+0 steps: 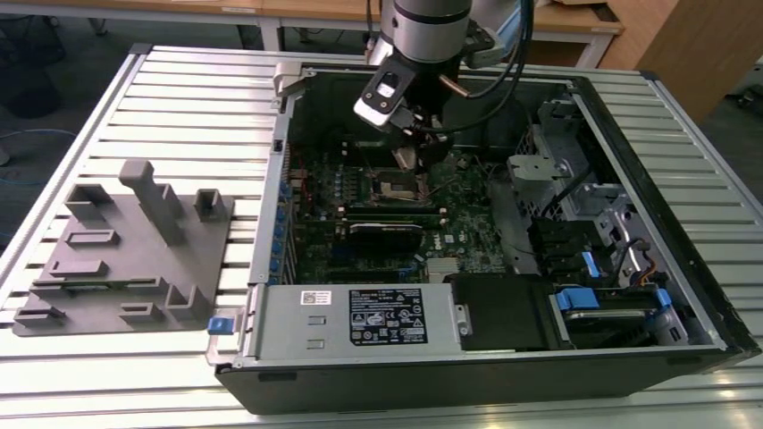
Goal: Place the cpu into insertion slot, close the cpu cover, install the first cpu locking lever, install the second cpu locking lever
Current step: 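Place the cpu into insertion slot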
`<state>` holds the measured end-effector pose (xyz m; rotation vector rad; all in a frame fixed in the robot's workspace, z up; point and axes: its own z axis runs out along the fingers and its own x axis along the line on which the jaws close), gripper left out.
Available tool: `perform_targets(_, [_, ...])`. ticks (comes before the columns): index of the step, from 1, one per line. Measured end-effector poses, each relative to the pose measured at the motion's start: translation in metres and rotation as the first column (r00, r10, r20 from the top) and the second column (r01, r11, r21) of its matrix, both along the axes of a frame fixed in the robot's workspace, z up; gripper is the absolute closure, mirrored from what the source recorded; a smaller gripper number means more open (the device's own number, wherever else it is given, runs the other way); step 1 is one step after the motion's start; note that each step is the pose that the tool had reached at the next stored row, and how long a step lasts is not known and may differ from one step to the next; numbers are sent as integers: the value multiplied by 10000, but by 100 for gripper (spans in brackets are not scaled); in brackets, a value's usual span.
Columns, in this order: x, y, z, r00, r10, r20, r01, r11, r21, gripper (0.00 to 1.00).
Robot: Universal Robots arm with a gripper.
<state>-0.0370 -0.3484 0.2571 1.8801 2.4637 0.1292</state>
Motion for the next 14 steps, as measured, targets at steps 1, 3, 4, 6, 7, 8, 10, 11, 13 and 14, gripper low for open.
perform_targets(1, [0,0,-3,9998,-206,0,206,9998,0,46])
perform_targets(3, [0,0,-7,9984,-566,0,566,9984,0,46])
perform_targets(4, [0,0,-9,9972,-746,0,746,9972,0,46])
perform_targets(6, [0,0,-14,9938,-1114,0,1114,9938,0,46])
perform_targets(7, [0,0,-16,9916,-1293,1,1293,9916,1,46])
perform_targets(8, [0,0,-19,9891,-1471,1,1471,9891,0,46])
perform_targets(10, [0,0,-23,9832,-1825,0,1825,9832,0,46])
perform_targets(11, [0,0,-25,9797,-2003,0,2003,9797,0,46])
perform_targets(13, [0,0,-30,9719,-2354,0,2354,9719,0,46])
perform_targets(14, [0,0,-33,9671,-2543,0,2543,9671,0,46])
